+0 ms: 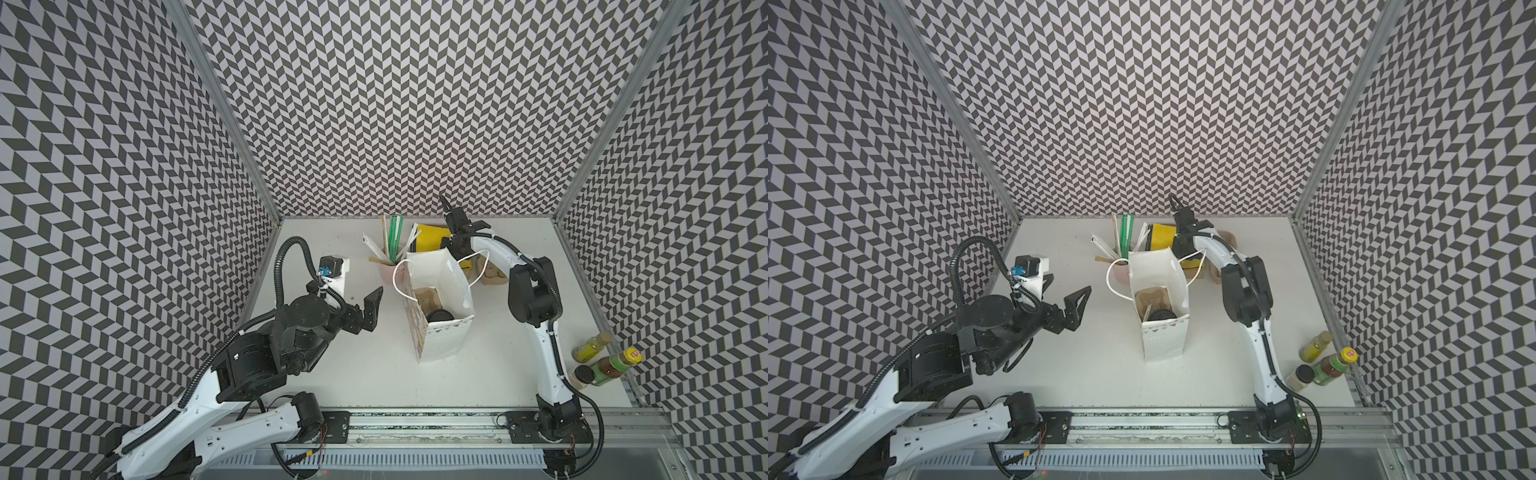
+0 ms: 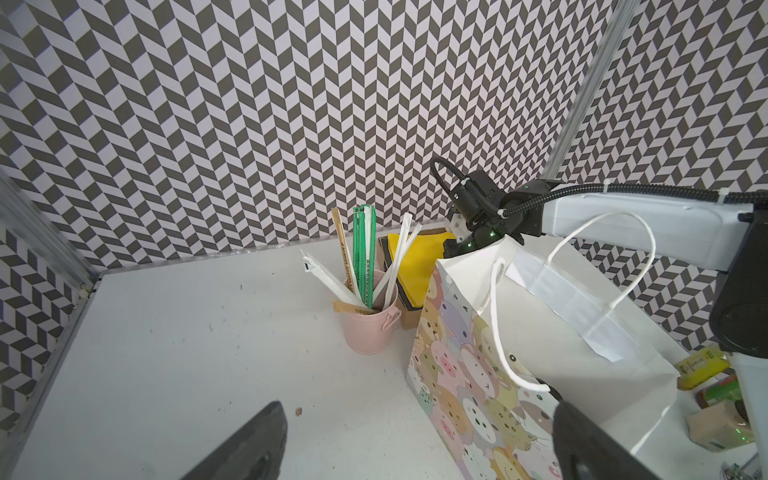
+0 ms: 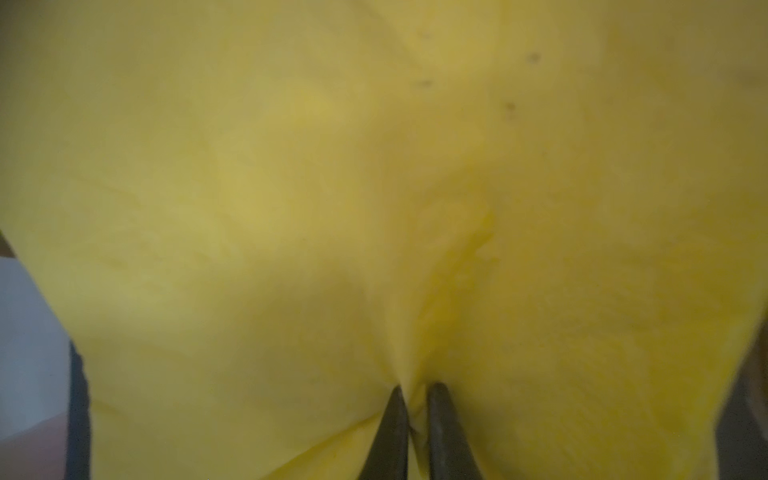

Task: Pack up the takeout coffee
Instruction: 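Lower the right gripper onto the stack of yellow napkins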

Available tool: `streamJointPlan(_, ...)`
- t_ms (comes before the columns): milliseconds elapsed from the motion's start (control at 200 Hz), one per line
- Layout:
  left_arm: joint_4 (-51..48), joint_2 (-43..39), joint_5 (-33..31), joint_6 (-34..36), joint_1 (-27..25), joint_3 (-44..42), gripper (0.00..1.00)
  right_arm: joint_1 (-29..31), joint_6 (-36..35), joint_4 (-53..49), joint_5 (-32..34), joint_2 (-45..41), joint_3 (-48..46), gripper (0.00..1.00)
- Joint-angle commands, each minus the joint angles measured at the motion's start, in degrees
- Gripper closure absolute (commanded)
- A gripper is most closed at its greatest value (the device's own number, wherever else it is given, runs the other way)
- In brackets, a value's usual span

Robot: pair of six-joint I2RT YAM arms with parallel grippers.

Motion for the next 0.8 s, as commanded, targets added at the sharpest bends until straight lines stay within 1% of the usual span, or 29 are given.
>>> streamJointPlan(0, -0.7, 0.3, -0.5, -0.9, 0.1, -0.1, 0.00, 0.0, -0.1, 1.1, -1.0, -2.4, -1.1, 0.95)
streamJointPlan(20, -0.6, 0.3, -0.5, -0.9, 0.1, -0.2, 0.00, 0.0, -0.1, 1.3, -1.2, -2.4, -1.3, 0.98)
streamJointPlan(80, -0.7, 0.1, -0.5, -1.0, 0.1, -0.3, 0.00, -0.1, 0.0, 1.3, -1.4, -2.5, -1.8, 1.00)
streamJointPlan(205, -0.8, -0.3, -0.7, -1.1, 0.1, -0.7, 0.00, -0.1, 0.0, 2.4, -1.5, -3.9, -3.1, 1.00)
streamJointPlan(335, -0.6, -0.6, -0.8, -1.1, 0.1, -1.2, 0.00, -0.2, -0.2, 2.0, -1.7, -5.6, -2.6, 1.00)
streamJointPlan(521, -0.3, -0.6, -0.7, -1.0, 0.1, -1.5, 0.00, -0.7, 0.0, 4.1, -2.2, -10.8, -5.2, 1.00)
streamJointPlan(706, -0.1, -1.0, -0.6, -0.9, 0.1, -1.9, 0.00, -1.2, 0.2, 4.3, -2.7, -13.7, -6.9, 1.00)
streamJointPlan(791, 0.0, -1.1, -0.5, -0.9, 0.1, -2.0, 0.00, -1.4, 0.4, 5.9, -3.5, -16.0, -8.4, 1.00)
